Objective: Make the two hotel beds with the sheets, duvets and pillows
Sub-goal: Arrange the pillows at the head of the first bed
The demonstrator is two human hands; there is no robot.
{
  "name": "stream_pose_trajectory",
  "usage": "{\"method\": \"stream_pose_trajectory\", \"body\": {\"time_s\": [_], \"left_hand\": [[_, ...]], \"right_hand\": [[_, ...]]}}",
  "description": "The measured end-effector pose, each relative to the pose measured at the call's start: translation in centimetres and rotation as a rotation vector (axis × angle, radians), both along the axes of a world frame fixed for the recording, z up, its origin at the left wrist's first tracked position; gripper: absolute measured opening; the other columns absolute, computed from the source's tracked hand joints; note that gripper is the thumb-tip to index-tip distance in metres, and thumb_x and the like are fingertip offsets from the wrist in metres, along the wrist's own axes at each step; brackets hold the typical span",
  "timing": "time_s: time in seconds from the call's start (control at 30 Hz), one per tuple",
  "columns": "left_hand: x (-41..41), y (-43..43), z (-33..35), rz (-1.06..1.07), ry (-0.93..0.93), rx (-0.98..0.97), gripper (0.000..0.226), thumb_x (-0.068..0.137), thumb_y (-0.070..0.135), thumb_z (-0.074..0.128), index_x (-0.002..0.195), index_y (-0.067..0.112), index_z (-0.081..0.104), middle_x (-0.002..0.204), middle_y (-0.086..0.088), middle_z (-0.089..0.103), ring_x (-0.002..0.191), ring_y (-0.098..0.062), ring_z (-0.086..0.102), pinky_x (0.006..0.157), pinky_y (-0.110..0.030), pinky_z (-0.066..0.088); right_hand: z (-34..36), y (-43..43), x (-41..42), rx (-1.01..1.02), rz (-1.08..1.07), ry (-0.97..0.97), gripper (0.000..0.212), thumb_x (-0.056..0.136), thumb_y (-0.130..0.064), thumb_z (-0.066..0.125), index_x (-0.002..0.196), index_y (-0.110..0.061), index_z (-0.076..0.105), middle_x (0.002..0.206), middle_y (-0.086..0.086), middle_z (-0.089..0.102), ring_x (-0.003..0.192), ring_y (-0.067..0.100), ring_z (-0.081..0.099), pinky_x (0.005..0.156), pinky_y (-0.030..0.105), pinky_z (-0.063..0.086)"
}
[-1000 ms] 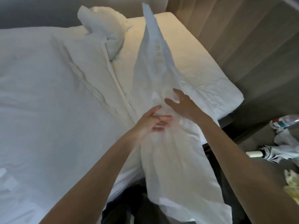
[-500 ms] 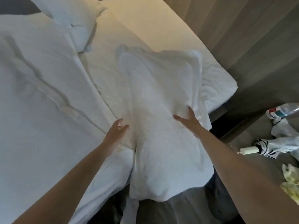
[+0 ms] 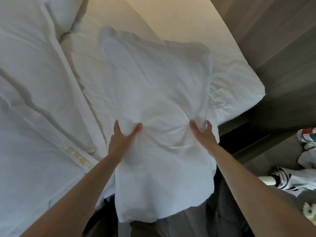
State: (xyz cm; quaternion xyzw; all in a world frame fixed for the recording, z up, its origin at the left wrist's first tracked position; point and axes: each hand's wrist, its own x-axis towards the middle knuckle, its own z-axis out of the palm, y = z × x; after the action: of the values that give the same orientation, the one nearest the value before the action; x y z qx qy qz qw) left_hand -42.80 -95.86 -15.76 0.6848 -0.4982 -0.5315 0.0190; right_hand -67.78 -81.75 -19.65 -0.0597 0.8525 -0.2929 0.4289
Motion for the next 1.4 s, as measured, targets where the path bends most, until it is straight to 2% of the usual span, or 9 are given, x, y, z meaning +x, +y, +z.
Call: {"method": "stream_pose_trajectory", "body": {"time_s": [0.1,0.23,0.4,0.6,0.77,0.97,1.1,1.23,1.4], "left_hand": [[-0.2,-0.1,0.0,0.074,0.046,0.002,0.096,0.076,0.074,0.057,0.15,0.025,0.023,0.15,-0.004,0.041,0.135,-0.029,0.042,0.11,-0.04,0.033],[-0.1,0.4,1.1,0.09,0.037,-0.003,0.097,0.083,0.071,0.048,0.154,0.016,0.012,0.159,-0.006,0.023,0.144,-0.03,0.025,0.115,-0.042,0.021],[2.1,1.5,3.7,0.109,0.114,-0.014,0.104,0.072,0.079,0.046,0.153,0.02,0.018,0.157,-0.005,0.028,0.141,-0.029,0.031,0.115,-0.046,0.024],[4.3,3.0,7.5,0.044,0.181,-0.062,0.087,0.085,0.066,0.049,0.153,0.019,0.021,0.156,-0.006,0.03,0.14,-0.029,0.032,0.113,-0.045,0.025],[7.3,5.2,10.3,-0.027,0.274,-0.125,0.106,0.069,0.081,0.054,0.152,0.022,0.025,0.155,0.0,0.032,0.141,-0.024,0.033,0.115,-0.046,0.028],[11.1,8.3,13.8,-0.212,0.393,-0.247,0.077,0.086,0.061,0.056,0.149,0.026,0.028,0.147,0.01,0.04,0.132,-0.014,0.041,0.101,-0.029,0.035],[13.3,10.8,15.8,-0.405,0.45,-0.267,0.043,0.088,0.055,0.06,0.123,0.036,0.043,0.103,0.024,0.059,0.09,-0.002,0.06,0.078,-0.026,0.046],[14.0,13.9,16.3,-0.546,0.563,-0.185,0.04,0.083,0.054,0.066,0.115,0.037,0.047,0.095,0.019,0.068,0.084,-0.007,0.069,0.08,-0.038,0.057],[13.6,19.8,17.6,-0.793,0.625,-0.167,0.04,0.089,0.049,0.062,0.122,0.034,0.044,0.094,0.026,0.063,0.081,0.004,0.065,0.076,-0.028,0.052]], "right_hand": [[0.1,0.0,-0.4,0.058,0.055,0.011,0.109,0.066,-0.086,0.055,0.145,-0.013,0.036,0.139,0.004,0.051,0.126,0.027,0.05,0.108,0.04,0.039],[1.4,0.5,0.3,-0.052,0.044,0.057,0.101,0.069,-0.082,0.056,0.141,-0.012,0.046,0.134,0.003,0.057,0.122,0.024,0.054,0.107,0.038,0.041],[4.9,2.9,1.6,-0.122,-0.023,0.127,0.091,0.066,-0.086,0.053,0.13,-0.021,0.057,0.115,-0.001,0.066,0.108,0.021,0.062,0.098,0.042,0.049],[11.0,6.6,4.8,-0.139,-0.105,0.271,0.06,0.086,-0.064,0.056,0.123,-0.016,0.059,0.104,-0.001,0.064,0.098,0.021,0.062,0.086,0.035,0.051],[16.0,11.3,10.0,-0.186,-0.224,0.359,0.047,0.089,-0.059,0.056,0.118,-0.022,0.06,0.096,-0.008,0.062,0.091,0.016,0.059,0.078,0.028,0.043],[20.1,18.2,19.5,-0.224,-0.433,0.491,0.046,0.09,-0.056,0.057,0.112,-0.016,0.062,0.104,-0.004,0.067,0.101,0.017,0.062,0.087,0.03,0.047],[22.0,23.3,26.4,-0.215,-0.628,0.527,0.041,0.089,-0.053,0.06,0.118,-0.024,0.056,0.1,-0.014,0.062,0.095,0.01,0.059,0.082,0.026,0.044],[23.3,28.5,31.7,-0.179,-0.779,0.584,0.034,0.09,-0.049,0.061,0.11,-0.023,0.053,0.091,-0.02,0.059,0.079,-0.005,0.057,0.059,0.013,0.041],[24.2,35.0,37.1,-0.103,-0.944,0.665,0.036,0.09,-0.05,0.06,0.108,-0.021,0.05,0.09,-0.014,0.062,0.078,0.002,0.061,0.058,0.019,0.044]]}}
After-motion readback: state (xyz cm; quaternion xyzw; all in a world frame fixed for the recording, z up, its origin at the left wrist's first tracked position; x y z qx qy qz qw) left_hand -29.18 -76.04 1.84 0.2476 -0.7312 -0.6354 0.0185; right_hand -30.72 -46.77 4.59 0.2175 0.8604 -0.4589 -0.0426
